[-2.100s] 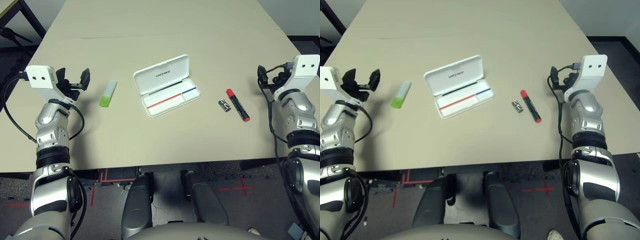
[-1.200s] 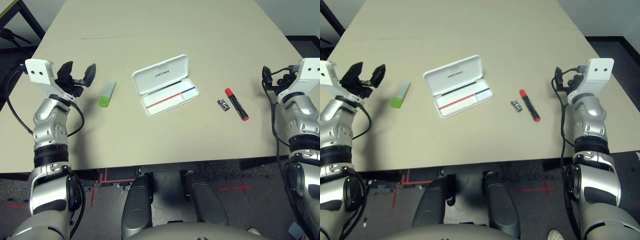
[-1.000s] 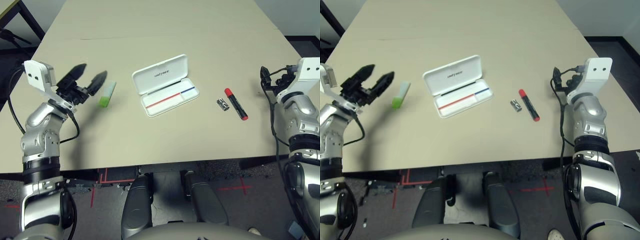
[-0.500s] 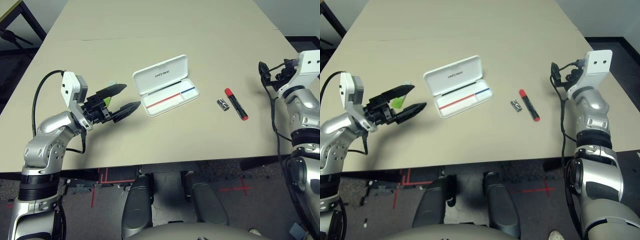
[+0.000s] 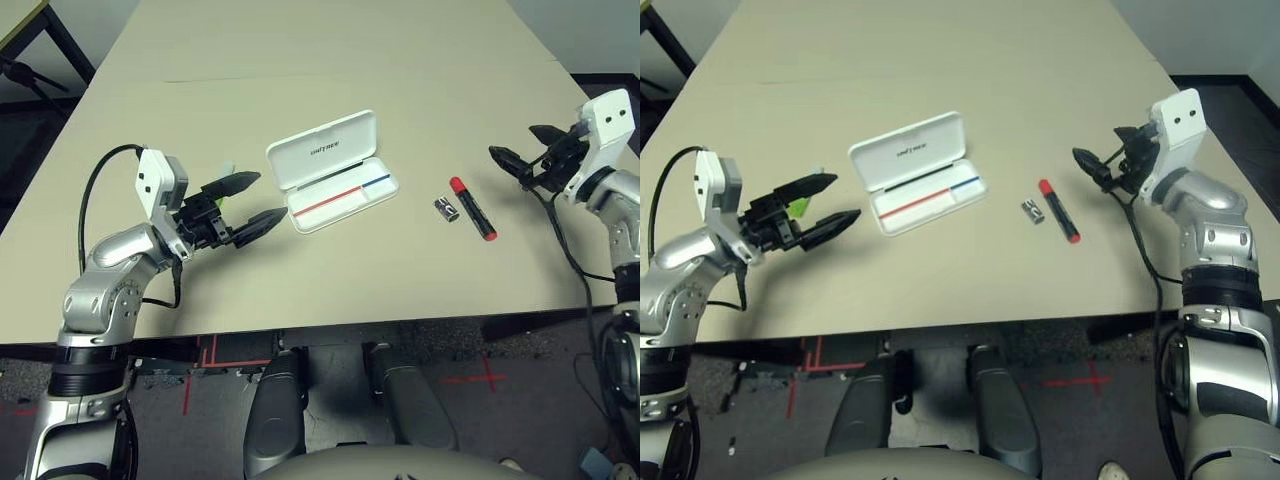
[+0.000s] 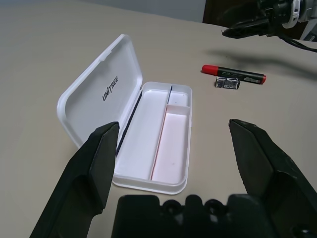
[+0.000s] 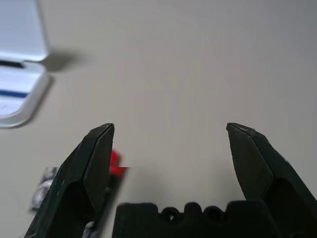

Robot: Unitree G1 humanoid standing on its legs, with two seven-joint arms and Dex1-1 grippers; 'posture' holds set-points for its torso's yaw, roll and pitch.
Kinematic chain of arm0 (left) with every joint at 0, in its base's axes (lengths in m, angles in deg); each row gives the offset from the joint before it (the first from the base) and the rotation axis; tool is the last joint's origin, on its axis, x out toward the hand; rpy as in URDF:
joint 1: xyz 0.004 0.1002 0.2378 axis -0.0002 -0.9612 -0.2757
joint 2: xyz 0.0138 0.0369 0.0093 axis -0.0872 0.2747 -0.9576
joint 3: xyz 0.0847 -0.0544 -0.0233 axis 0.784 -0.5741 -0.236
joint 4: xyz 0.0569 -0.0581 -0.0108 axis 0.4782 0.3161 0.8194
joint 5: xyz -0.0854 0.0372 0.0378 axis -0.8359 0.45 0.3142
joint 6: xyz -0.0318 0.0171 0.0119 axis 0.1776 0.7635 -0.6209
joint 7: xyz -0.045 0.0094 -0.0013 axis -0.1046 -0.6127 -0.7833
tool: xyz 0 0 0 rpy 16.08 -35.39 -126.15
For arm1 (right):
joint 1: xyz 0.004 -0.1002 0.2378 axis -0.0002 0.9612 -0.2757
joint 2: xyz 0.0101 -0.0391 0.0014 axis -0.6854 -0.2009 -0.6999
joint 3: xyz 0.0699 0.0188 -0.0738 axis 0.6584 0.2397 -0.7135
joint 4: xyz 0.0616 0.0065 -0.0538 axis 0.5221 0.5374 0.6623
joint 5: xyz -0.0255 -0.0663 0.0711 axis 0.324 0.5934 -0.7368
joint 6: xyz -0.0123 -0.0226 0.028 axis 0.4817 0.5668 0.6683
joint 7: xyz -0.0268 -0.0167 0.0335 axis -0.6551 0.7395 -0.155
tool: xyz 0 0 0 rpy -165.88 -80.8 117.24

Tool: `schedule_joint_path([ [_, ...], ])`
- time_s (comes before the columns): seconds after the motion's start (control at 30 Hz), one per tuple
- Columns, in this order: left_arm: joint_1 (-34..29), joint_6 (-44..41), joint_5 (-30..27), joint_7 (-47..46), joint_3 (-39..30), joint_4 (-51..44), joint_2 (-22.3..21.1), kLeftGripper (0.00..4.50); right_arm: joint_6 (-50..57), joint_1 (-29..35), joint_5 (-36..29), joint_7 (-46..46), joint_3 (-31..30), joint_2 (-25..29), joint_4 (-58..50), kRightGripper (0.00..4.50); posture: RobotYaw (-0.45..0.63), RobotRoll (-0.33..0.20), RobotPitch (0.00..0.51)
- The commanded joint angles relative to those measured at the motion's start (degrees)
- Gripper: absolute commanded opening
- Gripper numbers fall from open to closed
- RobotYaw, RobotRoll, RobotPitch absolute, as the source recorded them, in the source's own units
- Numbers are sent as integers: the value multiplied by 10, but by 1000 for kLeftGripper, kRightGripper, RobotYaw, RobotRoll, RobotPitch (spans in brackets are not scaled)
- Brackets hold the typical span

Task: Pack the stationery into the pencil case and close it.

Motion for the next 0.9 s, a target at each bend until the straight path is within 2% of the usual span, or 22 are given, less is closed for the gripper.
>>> schedule_joint_path([
  [0.03, 0, 3, 23, 6, 22, -2, -4, 4465, 53, 23, -21, 48, -25, 14, -62, 4500, -113, 0, 189],
  [0.4, 44, -36, 100, -7, 137, -21, 1, 4465, 79, 25, -5, 73, -63, 17, -88, 4500, -95, 0, 183],
  [0.63, 93, -61, 161, -2, 217, 0, 4, 4465, 88, 31, -10, 82, -76, 14, -100, 4500, -100, 0, 186],
  [0.9, 145, -79, 224, 3, 277, 59, 18, 4465, 92, 35, -5, 80, -81, 10, -109, 4500, -113, 0, 197],
])
